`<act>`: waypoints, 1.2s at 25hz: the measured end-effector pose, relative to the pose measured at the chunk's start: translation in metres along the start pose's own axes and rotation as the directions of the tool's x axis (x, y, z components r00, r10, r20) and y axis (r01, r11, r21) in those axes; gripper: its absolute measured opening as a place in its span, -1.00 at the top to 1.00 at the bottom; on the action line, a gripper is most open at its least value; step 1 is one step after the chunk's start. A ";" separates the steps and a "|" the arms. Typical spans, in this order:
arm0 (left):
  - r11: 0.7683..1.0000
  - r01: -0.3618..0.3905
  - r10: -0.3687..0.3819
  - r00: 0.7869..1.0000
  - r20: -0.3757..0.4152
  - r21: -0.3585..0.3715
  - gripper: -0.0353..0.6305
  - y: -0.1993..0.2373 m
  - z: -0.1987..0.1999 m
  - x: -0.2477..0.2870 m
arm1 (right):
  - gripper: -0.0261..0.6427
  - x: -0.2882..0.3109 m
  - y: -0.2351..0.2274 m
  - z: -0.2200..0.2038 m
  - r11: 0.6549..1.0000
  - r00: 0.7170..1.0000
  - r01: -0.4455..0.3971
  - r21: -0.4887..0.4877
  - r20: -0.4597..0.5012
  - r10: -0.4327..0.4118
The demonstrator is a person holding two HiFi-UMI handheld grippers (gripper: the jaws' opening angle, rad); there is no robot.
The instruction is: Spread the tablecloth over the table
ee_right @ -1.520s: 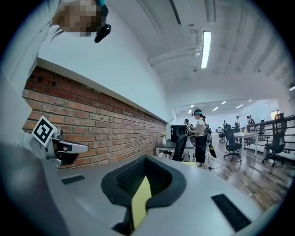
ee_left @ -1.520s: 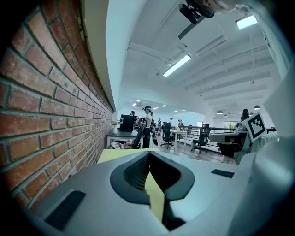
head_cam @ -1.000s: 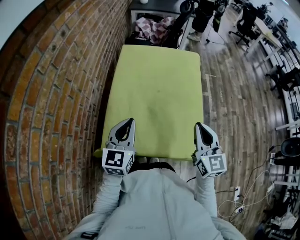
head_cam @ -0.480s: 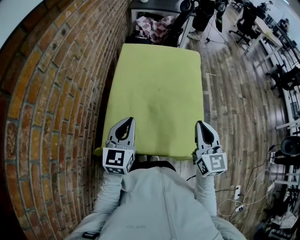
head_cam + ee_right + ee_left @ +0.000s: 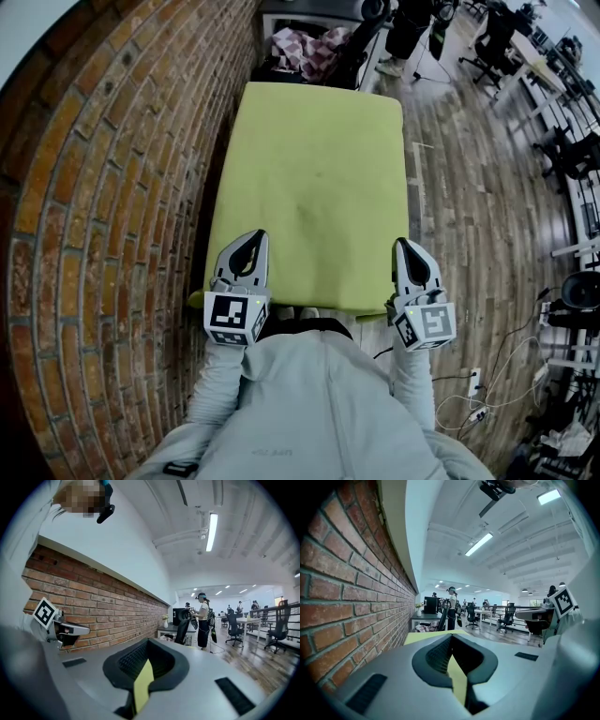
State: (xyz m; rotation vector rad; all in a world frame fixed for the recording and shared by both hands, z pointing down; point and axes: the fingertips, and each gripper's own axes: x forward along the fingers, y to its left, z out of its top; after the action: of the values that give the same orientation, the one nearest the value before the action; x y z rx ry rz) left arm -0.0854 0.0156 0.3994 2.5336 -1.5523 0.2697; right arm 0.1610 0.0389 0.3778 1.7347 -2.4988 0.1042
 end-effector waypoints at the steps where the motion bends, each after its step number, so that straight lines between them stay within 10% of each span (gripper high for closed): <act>1: 1.000 -0.001 0.001 1.000 -0.001 0.001 0.82 0.000 0.000 0.000 | 0.86 0.000 -0.001 0.001 1.000 1.000 0.005 0.002 0.005 -0.005; 30: 0.999 -0.010 0.010 1.000 0.011 0.036 0.82 0.013 0.006 0.003 | 0.86 0.011 0.010 -0.006 0.999 1.000 -0.032 0.010 -0.002 0.032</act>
State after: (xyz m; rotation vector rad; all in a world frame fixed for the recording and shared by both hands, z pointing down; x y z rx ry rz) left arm -0.0955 0.0062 0.3948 2.5595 -1.5788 0.2882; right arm 0.1484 0.0326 0.3853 1.6984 -2.5293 0.1208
